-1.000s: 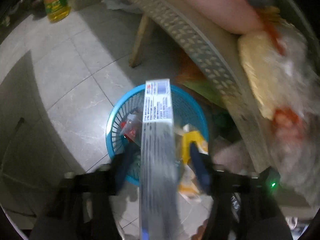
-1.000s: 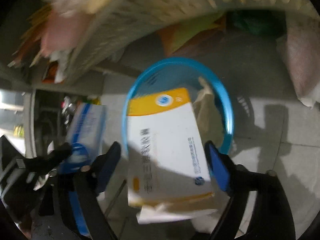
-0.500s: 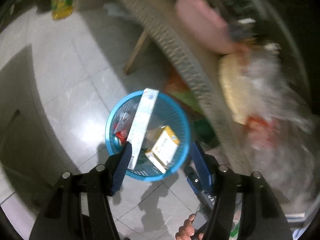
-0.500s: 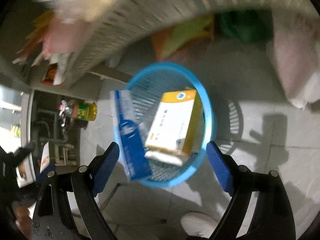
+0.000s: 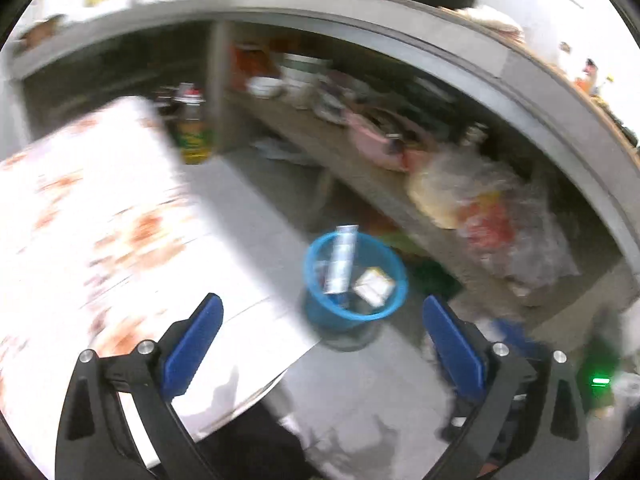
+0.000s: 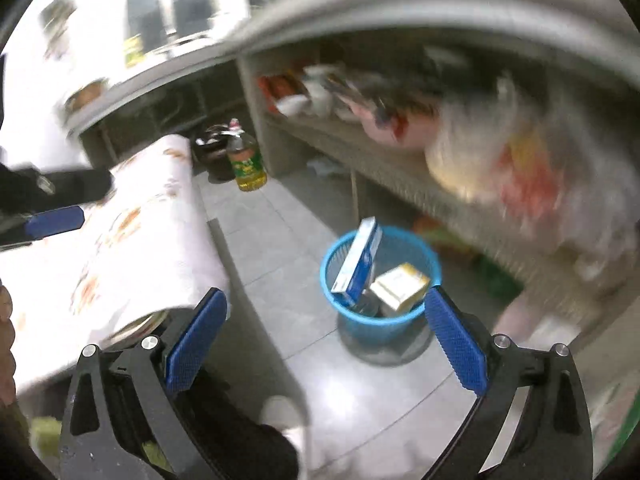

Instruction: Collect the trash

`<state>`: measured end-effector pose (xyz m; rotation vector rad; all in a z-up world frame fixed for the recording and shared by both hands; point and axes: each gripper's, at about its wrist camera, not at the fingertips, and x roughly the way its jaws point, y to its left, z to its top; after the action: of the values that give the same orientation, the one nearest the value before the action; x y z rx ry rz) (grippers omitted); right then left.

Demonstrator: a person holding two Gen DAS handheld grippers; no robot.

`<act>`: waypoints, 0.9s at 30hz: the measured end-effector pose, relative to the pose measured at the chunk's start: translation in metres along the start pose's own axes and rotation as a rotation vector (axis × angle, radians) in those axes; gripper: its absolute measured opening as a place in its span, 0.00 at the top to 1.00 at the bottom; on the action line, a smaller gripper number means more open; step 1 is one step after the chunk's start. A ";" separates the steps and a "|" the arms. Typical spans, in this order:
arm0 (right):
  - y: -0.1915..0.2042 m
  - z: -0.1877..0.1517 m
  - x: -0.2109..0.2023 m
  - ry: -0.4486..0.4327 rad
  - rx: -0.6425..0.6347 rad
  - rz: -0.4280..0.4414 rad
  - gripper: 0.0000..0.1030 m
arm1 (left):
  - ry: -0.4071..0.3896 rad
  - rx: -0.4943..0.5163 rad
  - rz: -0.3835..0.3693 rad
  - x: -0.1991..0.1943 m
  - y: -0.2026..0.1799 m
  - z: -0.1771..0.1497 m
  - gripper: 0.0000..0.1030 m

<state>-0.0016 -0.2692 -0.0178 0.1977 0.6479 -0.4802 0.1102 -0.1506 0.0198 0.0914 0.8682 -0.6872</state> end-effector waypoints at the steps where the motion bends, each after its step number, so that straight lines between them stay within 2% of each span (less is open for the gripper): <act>1: 0.007 -0.001 -0.009 -0.004 -0.026 -0.028 0.07 | -0.004 -0.013 0.029 -0.006 0.005 -0.008 0.05; 7: 0.029 -0.012 -0.028 -0.035 -0.079 -0.095 0.07 | -0.074 -0.069 0.207 -0.040 0.032 -0.055 0.05; 9: 0.033 -0.013 -0.031 -0.024 -0.076 -0.098 0.07 | -0.086 -0.075 0.301 -0.049 0.036 -0.066 0.05; 12: 0.033 -0.016 -0.032 -0.001 -0.058 -0.099 0.07 | -0.107 -0.084 0.362 -0.063 0.041 -0.076 0.05; 17: 0.031 -0.014 -0.039 0.006 -0.043 -0.129 0.07 | -0.128 -0.126 0.415 -0.077 0.051 -0.082 0.05; 21: 0.026 -0.015 -0.039 0.016 -0.024 -0.142 0.07 | -0.115 -0.152 0.459 -0.075 0.055 -0.083 0.05; 27: 0.021 -0.015 -0.040 0.020 0.000 -0.147 0.07 | -0.096 -0.144 0.486 -0.075 0.053 -0.086 0.05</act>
<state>-0.0266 -0.2313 -0.0040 0.1557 0.6853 -0.6197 0.0501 -0.0407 0.0083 0.1334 0.7620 -0.1728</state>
